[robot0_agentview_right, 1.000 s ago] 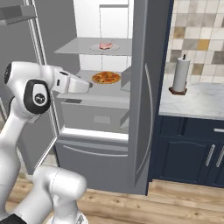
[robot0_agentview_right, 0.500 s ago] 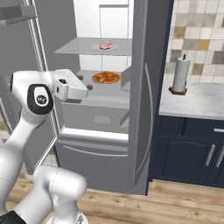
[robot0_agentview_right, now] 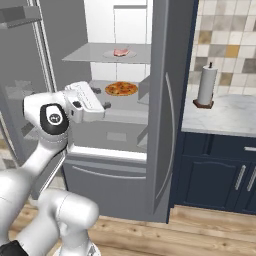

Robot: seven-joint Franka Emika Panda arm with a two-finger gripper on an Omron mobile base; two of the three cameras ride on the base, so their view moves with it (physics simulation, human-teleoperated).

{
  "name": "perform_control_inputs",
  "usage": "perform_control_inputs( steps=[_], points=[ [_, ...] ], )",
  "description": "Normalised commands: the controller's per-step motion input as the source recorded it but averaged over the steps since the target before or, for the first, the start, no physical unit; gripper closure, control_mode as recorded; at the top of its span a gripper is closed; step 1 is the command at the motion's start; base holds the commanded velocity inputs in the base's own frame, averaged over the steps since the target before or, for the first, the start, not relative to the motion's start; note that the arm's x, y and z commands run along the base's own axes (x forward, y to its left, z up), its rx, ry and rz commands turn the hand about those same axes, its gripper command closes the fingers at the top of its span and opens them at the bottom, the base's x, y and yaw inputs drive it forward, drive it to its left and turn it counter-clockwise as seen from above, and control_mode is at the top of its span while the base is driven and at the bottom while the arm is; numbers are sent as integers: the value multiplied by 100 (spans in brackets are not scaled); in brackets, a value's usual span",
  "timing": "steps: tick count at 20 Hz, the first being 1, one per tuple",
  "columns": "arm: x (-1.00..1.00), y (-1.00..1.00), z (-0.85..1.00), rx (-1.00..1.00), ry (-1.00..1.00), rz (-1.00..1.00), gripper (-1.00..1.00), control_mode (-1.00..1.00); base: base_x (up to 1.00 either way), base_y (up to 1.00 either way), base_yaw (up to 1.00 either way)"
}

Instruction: Retrieve the steak from the fridge and place it on the saucepan with marinade on the stove.

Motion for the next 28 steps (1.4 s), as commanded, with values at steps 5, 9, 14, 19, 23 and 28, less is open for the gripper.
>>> perform_control_inputs(
  steps=[5, 9, 14, 19, 23, 28],
  points=[
    [37, -13, 0, 0, -3, -12, -100, -100, 0, 0, 0],
    [42, -8, 0, 0, -2, -7, -100, -100, 0, 0, 0],
    [30, -28, 0, 0, 0, -8, -100, -100, 0, 0, 0],
    [23, -41, -4, 0, 0, -6, -100, -100, 0, 0, 0],
    [19, -26, -4, 0, 0, -7, -100, -100, 0, 0, 0],
    [15, -33, -4, 0, -3, -8, -100, -100, 0, 0, 0]
  ],
)
